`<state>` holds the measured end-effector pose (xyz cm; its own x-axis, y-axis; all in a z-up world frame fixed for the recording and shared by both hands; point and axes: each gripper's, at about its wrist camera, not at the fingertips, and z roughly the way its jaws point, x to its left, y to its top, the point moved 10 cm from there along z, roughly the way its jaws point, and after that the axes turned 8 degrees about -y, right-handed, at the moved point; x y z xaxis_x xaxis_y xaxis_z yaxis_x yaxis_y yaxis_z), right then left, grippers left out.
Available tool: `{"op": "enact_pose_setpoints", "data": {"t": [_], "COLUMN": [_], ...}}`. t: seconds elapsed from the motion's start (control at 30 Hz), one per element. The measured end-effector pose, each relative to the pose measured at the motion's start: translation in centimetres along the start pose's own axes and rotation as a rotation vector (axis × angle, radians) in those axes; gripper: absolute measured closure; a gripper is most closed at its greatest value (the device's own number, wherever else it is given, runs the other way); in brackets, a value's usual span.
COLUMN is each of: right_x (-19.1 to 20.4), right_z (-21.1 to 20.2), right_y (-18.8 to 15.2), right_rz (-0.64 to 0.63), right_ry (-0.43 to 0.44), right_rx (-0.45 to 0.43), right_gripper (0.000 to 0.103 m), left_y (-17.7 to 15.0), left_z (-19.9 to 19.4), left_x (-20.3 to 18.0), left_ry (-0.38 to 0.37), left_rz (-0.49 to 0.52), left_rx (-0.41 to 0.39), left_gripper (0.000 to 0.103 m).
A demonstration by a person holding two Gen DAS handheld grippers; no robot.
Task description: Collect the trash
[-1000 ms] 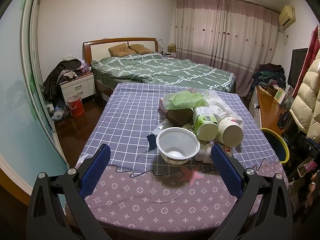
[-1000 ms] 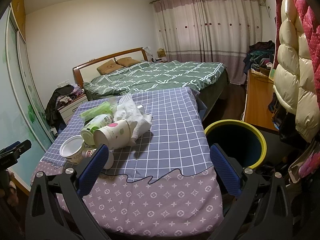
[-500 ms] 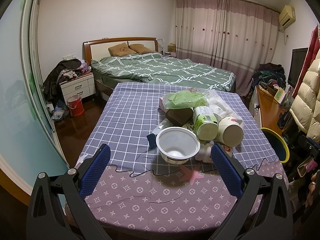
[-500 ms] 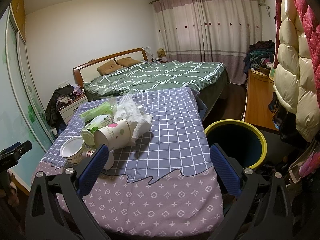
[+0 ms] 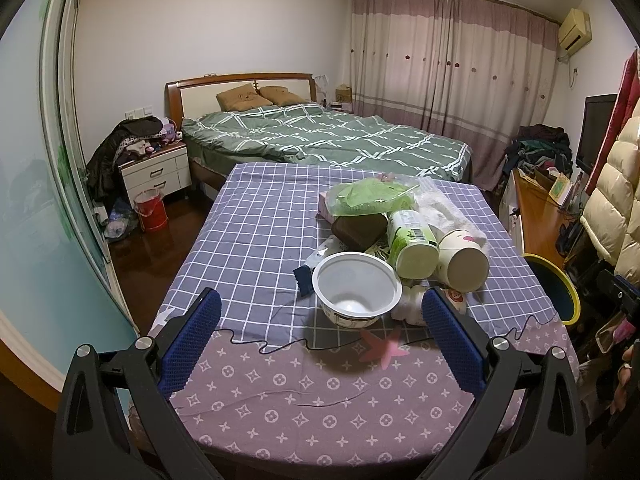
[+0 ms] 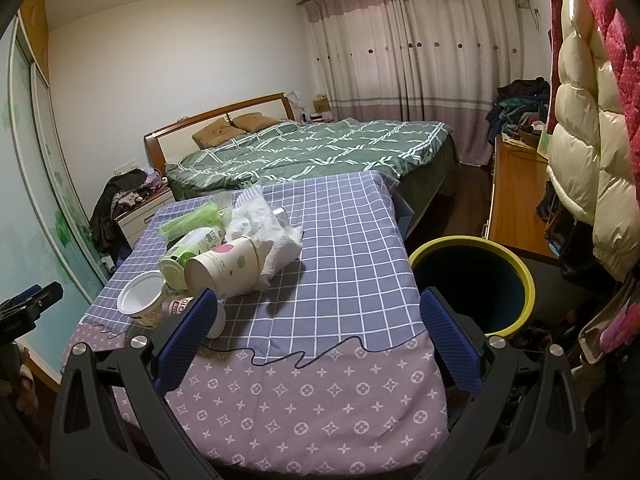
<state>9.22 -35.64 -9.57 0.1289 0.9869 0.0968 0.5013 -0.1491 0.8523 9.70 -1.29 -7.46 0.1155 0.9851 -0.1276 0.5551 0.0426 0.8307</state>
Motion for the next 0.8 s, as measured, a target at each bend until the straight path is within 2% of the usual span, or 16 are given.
{"op": "enact_pose_setpoints", "data": {"t": [0.33, 0.47, 0.6, 0.67, 0.8], "right_x": [1.2, 3.4, 5.5, 6.5, 7.4], "right_z": [2.1, 4.0, 6.2, 8.0, 12.3], "right_y": [0.3, 1.3, 2.8, 3.5, 4.0], "right_rz": [-0.007, -0.022, -0.065, -0.085, -0.089], "right_ry": [0.034, 0.101, 0.115, 0.117, 0.128], "right_rx": [0.025, 0.042, 0.038, 0.050, 0.120], "right_gripper": [0.006, 0.006, 0.008, 0.022, 0.035], "left_y": [0.0, -0.1, -0.3, -0.4, -0.5], "left_z": [1.1, 1.9, 2.6, 3.0, 3.7], "left_x": [0.9, 1.2, 1.1, 1.2, 1.3], "left_ry": [0.018, 0.019, 0.020, 0.016, 0.006], "left_rz": [-0.009, -0.008, 0.004, 0.003, 0.005], "left_rx": [0.021, 0.028, 0.035, 0.041, 0.044], "left_gripper": [0.004, 0.004, 0.004, 0.004, 0.004]}}
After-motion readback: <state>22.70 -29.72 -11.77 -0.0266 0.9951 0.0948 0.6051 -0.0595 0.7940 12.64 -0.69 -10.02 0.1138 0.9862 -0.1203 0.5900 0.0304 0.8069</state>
